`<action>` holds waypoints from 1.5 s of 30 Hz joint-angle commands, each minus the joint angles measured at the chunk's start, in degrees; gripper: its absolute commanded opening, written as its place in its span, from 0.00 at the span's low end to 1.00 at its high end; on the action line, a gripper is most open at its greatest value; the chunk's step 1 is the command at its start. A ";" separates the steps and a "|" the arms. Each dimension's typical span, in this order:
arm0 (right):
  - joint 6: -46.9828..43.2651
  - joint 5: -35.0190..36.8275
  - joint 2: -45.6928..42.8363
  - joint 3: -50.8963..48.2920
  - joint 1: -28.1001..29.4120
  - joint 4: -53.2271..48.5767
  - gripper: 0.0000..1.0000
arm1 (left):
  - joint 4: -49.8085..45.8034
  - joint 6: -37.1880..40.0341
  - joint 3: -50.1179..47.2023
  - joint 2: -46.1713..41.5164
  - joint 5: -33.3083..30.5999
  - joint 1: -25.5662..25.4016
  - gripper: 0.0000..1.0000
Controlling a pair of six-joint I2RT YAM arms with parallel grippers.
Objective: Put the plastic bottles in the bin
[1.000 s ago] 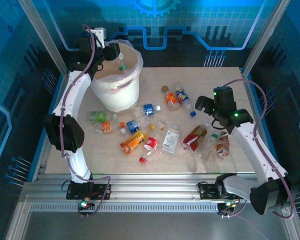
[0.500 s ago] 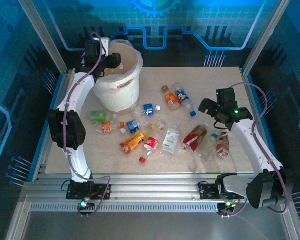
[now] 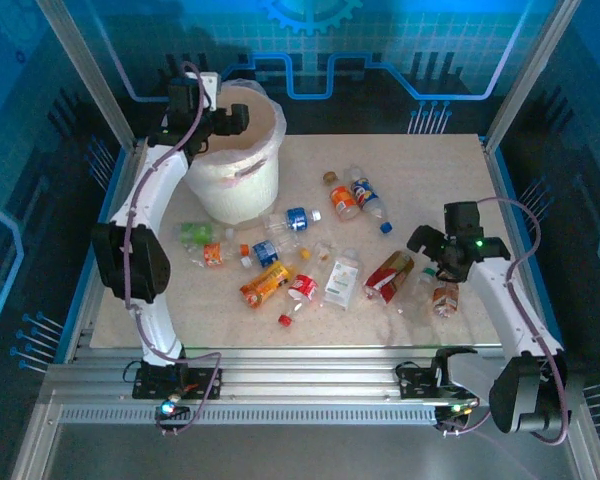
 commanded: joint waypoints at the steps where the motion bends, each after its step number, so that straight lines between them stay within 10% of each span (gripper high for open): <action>1: 0.77 -1.96 -1.99 -1.00 -1.78 -3.15 1.00 | -0.54 -1.40 -0.14 -6.25 -0.21 -0.34 0.99; 21: 1.37 -3.95 -8.01 -6.74 -14.91 -11.45 0.82 | 2.08 -25.72 -23.09 -34.85 11.76 -1.30 0.99; 31: -1.87 -19.88 -3.05 -14.41 -26.05 -4.43 0.73 | -1.42 -24.30 -27.64 -36.90 10.16 -14.54 0.99; 45: -1.21 -17.57 0.42 -16.61 -26.46 0.28 0.65 | -0.11 -25.07 -29.35 -35.84 9.44 -19.68 0.99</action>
